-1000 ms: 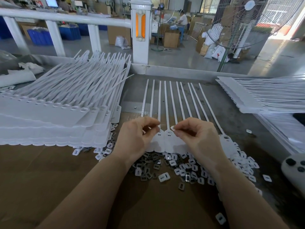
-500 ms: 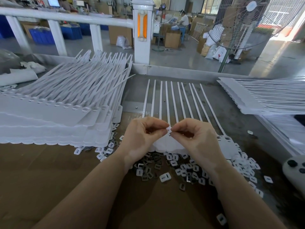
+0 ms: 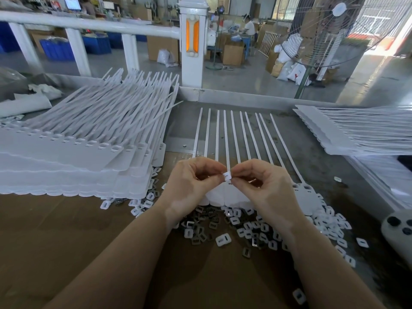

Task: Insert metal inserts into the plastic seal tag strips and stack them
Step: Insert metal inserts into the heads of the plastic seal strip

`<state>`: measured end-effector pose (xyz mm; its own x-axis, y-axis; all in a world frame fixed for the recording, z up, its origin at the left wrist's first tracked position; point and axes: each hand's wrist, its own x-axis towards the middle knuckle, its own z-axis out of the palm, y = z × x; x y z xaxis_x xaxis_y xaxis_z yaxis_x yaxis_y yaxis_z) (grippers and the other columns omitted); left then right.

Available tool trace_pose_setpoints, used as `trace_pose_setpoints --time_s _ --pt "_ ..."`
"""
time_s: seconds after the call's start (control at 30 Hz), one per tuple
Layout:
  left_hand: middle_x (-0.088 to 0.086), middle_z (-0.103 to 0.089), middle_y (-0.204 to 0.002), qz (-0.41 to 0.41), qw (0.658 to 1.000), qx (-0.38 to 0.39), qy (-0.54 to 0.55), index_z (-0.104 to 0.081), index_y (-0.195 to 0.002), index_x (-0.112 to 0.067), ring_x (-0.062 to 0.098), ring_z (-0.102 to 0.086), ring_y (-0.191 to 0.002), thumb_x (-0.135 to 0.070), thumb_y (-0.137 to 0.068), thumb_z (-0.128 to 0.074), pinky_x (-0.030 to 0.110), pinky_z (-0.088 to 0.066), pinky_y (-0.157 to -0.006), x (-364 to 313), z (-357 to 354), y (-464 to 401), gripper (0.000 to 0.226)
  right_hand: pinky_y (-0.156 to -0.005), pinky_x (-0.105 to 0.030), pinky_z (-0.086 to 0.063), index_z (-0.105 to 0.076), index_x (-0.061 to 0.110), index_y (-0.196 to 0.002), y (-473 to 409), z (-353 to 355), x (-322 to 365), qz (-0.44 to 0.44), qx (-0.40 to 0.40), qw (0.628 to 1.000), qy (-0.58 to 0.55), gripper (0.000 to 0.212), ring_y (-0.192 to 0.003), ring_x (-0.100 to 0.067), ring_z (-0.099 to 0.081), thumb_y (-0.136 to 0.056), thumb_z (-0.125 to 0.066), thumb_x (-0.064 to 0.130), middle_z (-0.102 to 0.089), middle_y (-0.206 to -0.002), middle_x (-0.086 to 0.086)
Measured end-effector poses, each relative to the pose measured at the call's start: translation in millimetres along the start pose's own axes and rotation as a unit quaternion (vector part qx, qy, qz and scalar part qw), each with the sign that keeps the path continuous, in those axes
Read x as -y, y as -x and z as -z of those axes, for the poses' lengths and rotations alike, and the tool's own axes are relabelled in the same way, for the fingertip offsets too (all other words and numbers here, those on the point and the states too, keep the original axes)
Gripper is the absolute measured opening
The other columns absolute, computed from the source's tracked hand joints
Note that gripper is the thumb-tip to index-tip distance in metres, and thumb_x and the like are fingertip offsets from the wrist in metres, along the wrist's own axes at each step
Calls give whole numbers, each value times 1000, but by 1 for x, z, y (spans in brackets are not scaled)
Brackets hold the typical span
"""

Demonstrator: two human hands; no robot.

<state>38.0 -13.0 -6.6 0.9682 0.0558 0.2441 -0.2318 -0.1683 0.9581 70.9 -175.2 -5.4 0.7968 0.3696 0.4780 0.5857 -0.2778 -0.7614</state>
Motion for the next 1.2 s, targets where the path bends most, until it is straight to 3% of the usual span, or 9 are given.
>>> trace_pose_setpoints --time_s 0.33,0.53,0.83,1.0,1.1,1.2 --pt "-6 -72 -81 2 1000 3 -12 -69 -87 -20 5 -66 -79 -7 -79 -69 11 -48 -72 0 0 1 15 -70 -8 -44 -72 8 -95 1 -1 1 62 7 994 86 17 -78 -4 -62 -78 -71 5 -69 -85 1" --pt "-4 -72 -79 9 1000 13 -19 -68 -90 -16 7 -67 -76 -3 -80 -68 10 -48 -69 0 0 1 16 -72 -29 -54 -72 3 -89 0 -1 3 171 6 959 226 14 -76 -16 -63 -83 -63 12 -69 -82 -5" --pt "-2 -73 -80 14 1000 21 -1 -68 -91 -19 11 -68 -79 -12 -80 -69 19 -52 -74 1 1 1 13 -65 -37 -57 -72 3 -87 -1 2 4 210 37 923 320 12 -75 -22 -65 -82 -64 10 -69 -83 -9" --pt "-5 -72 -79 7 1000 -15 -5 -70 -87 -20 5 -66 -78 -14 -80 -69 9 -47 -70 2 1 1 9 -69 -36 -53 -70 3 -82 0 6 -3 138 -42 954 262 7 -74 -20 -62 -84 -64 5 -67 -77 -5" --pt "-8 -69 -75 4 991 -73 -116 -69 -84 -24 2 -62 -73 -16 -82 -68 11 -48 -69 7 2 -2 9 -68 -39 -53 -71 2 -80 0 12 -12 72 -72 958 266 3 -73 -21 -61 -81 -69 3 -67 -77 -5" --pt "-19 -61 -73 -12 970 -82 -231 -65 -84 -30 -8 -54 -70 -19 -85 -66 4 -41 -64 9 1 -2 11 -69 -39 -52 -72 3 -80 0 13 -17 34 -66 959 273 4 -74 -21 -61 -81 -68 4 -68 -79 -4"
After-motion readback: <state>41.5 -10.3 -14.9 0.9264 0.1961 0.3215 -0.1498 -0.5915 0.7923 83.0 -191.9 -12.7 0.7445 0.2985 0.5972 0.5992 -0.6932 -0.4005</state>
